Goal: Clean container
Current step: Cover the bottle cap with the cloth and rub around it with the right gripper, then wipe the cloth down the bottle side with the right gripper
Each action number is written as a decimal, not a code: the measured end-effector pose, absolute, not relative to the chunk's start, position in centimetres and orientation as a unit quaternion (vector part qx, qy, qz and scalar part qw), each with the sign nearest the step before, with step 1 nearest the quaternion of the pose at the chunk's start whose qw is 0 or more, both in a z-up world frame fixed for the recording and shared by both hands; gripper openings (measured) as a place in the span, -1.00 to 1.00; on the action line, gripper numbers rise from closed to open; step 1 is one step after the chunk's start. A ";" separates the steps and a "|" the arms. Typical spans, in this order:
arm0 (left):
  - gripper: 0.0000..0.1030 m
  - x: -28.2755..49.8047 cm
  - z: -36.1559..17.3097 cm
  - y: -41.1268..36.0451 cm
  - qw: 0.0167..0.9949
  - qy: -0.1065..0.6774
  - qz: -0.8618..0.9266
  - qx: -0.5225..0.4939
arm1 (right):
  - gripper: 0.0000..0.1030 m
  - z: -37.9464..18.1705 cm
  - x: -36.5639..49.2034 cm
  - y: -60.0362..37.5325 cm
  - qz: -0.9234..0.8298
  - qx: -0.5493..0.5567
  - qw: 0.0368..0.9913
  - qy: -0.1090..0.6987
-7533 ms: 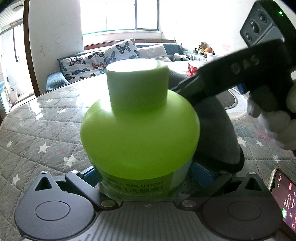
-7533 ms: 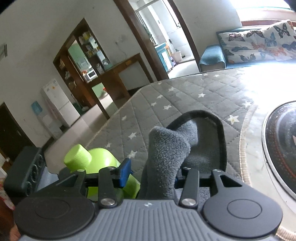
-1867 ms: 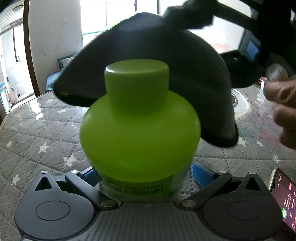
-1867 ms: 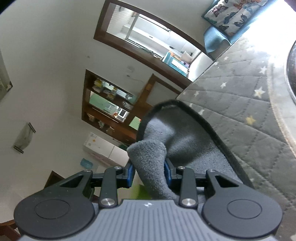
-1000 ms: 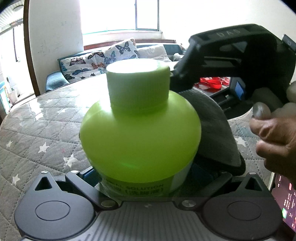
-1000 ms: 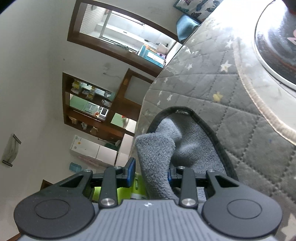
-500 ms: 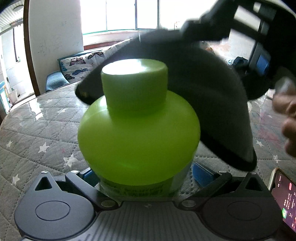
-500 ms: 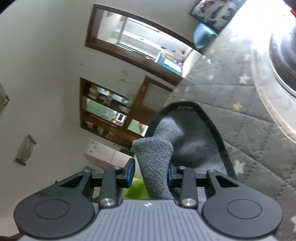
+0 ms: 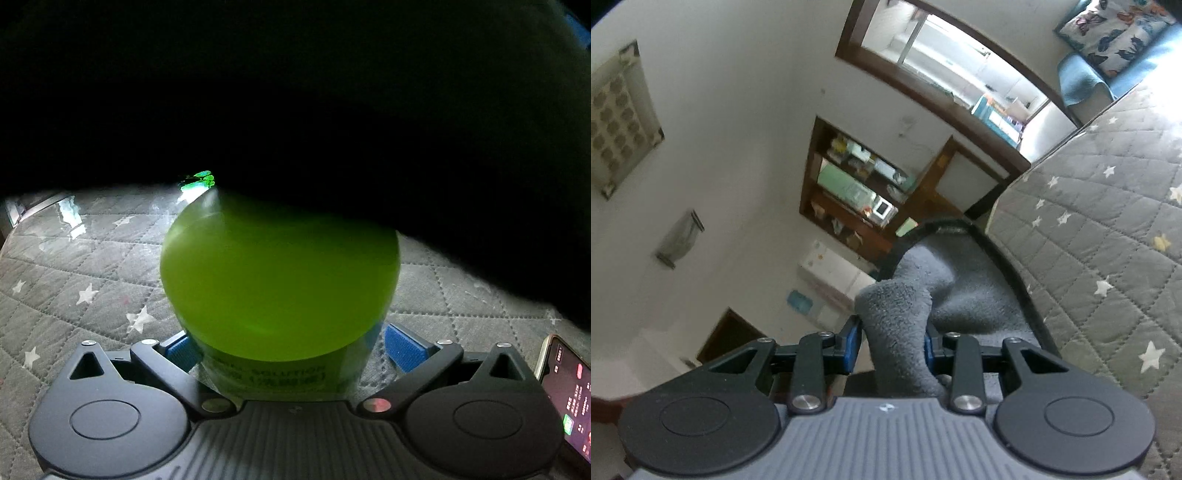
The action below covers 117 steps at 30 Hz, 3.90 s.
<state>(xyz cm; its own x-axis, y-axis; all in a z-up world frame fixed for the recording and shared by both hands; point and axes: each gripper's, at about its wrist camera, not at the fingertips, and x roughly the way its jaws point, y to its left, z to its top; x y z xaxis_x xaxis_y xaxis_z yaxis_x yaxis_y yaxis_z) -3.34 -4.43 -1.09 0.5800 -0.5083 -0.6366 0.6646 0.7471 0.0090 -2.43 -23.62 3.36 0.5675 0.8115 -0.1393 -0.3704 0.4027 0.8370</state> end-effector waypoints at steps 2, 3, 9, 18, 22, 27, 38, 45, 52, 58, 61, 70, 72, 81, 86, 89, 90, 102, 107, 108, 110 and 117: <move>1.00 -3.3 -1.1 -4.4 0.880 0.315 -0.333 0.124 | -0.36 3.5 -2.6 -23.6 0.372 0.397 0.792 0.277; 1.00 -3.3 -1.1 -4.4 0.880 0.315 -0.333 0.124 | -0.36 3.6 -2.7 -23.7 0.371 0.396 0.793 0.277; 1.00 -3.3 -1.1 -4.4 0.880 0.315 -0.333 0.124 | -0.42 4.0 -3.1 -23.7 0.365 0.390 0.799 0.277; 1.00 -3.3 -1.1 -4.5 0.880 0.315 -0.333 0.124 | -0.52 4.6 -3.7 -23.8 0.361 0.382 0.804 0.278; 1.00 -3.3 -1.1 -4.5 0.880 0.315 -0.333 0.124 | -0.52 4.8 -3.7 -22.9 0.376 0.379 0.799 0.277; 1.00 -3.2 -1.1 -4.5 0.880 0.315 -0.333 0.124 | -0.52 5.0 -4.0 -23.0 0.377 0.379 0.802 0.268; 1.00 -3.2 -1.1 -4.6 0.880 0.315 -0.333 0.124 | -0.60 6.1 -4.8 -22.7 0.348 0.344 0.835 0.252; 1.00 -3.2 -1.1 -4.5 0.880 0.315 -0.333 0.124 | -0.60 6.4 -5.1 -22.7 0.338 0.336 0.842 0.253; 1.00 -3.2 -1.1 -4.6 0.880 0.315 -0.333 0.124 | -0.53 6.8 -5.6 -22.9 0.321 0.330 0.851 0.252; 1.00 -3.1 -1.1 -4.6 0.880 0.315 -0.333 0.124 | -0.52 6.7 -6.0 -22.5 0.323 0.328 0.852 0.249; 1.00 -3.1 -1.1 -4.5 0.880 0.315 -0.333 0.124 | -0.52 6.6 -5.9 -22.5 0.329 0.336 0.846 0.251; 1.00 -3.1 -1.1 -4.6 0.880 0.315 -0.333 0.124 | -0.51 6.4 -5.5 -22.0 0.372 0.341 0.828 0.244; 1.00 -3.1 -1.1 -4.6 0.880 0.315 -0.333 0.124 | -0.51 6.3 -5.4 -21.9 0.383 0.339 0.823 0.248; 1.00 -3.1 -1.1 -4.5 0.880 0.315 -0.333 0.124 | -0.51 5.9 -5.9 -23.8 0.341 0.333 0.842 0.254; 1.00 -3.1 -1.1 -4.5 0.880 0.315 -0.333 0.124 | -0.51 5.9 -5.9 -24.3 0.313 0.330 0.856 0.246; 1.00 -3.1 -1.1 -4.5 0.880 0.315 -0.333 0.124 | -0.51 6.0 -5.8 -24.6 0.295 0.327 0.864 0.242; 1.00 -3.1 -1.1 -4.5 0.880 0.315 -0.333 0.124 | -0.51 6.0 -5.8 -24.7 0.289 0.327 0.867 0.240; 1.00 -3.2 -1.1 -4.5 0.880 0.315 -0.333 0.124 | -0.51 6.9 -6.1 -22.1 0.330 0.307 0.866 0.219; 1.00 -3.2 -1.1 -4.5 0.880 0.315 -0.333 0.124 | -0.51 6.9 -6.0 -21.3 0.369 0.286 0.854 0.230; 1.00 -3.1 -1.1 -4.5 0.880 0.315 -0.333 0.124 | -0.51 6.7 -5.9 -21.1 0.370 0.283 0.852 0.238; 1.00 -3.1 -1.1 -4.5 0.880 0.315 -0.333 0.124 | -0.51 6.4 -6.1 -21.0 0.368 0.282 0.851 0.247; 1.00 -3.1 -1.1 -4.5 0.880 0.315 -0.333 0.124 | -0.51 6.5 -7.2 -22.4 0.334 0.297 0.861 0.241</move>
